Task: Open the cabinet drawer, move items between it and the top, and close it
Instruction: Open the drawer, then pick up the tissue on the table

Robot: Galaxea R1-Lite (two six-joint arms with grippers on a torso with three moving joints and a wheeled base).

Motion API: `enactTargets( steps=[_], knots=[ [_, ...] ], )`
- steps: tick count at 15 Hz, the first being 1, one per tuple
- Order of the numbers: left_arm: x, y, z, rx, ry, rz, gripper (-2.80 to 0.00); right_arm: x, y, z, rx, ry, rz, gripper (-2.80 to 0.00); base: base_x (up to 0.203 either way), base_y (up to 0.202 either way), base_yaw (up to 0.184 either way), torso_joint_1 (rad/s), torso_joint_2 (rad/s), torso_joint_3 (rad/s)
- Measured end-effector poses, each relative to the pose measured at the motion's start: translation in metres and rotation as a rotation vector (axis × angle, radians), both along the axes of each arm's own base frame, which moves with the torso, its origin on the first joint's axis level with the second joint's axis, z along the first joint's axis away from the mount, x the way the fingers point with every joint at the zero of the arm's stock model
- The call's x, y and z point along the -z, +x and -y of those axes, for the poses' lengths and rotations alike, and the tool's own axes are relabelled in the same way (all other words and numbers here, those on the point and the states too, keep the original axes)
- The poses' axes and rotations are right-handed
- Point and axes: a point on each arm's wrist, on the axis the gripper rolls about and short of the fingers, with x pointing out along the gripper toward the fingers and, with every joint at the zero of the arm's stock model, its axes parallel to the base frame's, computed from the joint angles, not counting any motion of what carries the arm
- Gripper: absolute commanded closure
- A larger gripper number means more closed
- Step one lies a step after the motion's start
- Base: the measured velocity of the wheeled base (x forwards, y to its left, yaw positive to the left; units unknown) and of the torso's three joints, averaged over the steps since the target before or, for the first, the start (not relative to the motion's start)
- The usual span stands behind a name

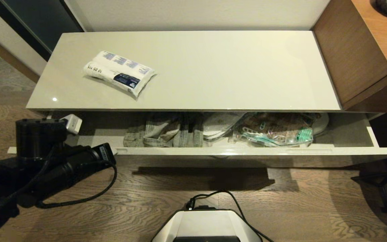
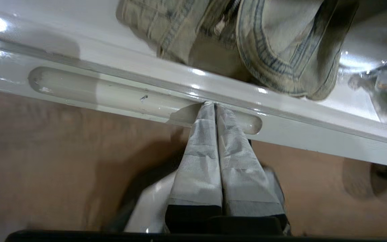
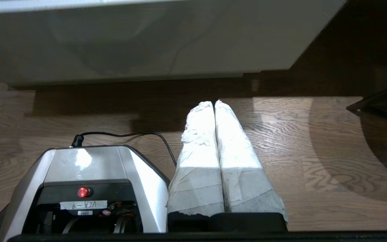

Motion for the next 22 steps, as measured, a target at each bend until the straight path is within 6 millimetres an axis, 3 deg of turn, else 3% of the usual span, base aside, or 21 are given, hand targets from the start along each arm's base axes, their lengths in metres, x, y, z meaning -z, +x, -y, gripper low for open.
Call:
enactTargets(
  steps=[3,6,10,13,22],
  knots=[
    [0.0,-0.035,-0.006,0.026,-0.031,-0.141,0.0,0.0,0.0,0.0,0.0,0.0,0.0,0.0,0.0,0.0,0.0,0.0,0.0,0.0],
    [-0.014,-0.072,-0.014,0.042,-0.088,-0.277,0.0,0.0,0.0,0.0,0.0,0.0,0.0,0.0,0.0,0.0,0.0,0.0,0.0,0.0],
    [-0.061,-0.126,-0.029,0.034,-0.198,-0.209,0.0,0.0,0.0,0.0,0.0,0.0,0.0,0.0,0.0,0.0,0.0,0.0,0.0,0.0],
    [-0.083,-0.168,-0.045,-0.057,-0.254,-0.1,0.0,0.0,0.0,0.0,0.0,0.0,0.0,0.0,0.0,0.0,0.0,0.0,0.0,0.0],
    [-0.079,-0.262,-0.063,-0.205,-0.154,0.044,0.0,0.0,0.0,0.0,0.0,0.0,0.0,0.0,0.0,0.0,0.0,0.0,0.0,0.0]
  ],
)
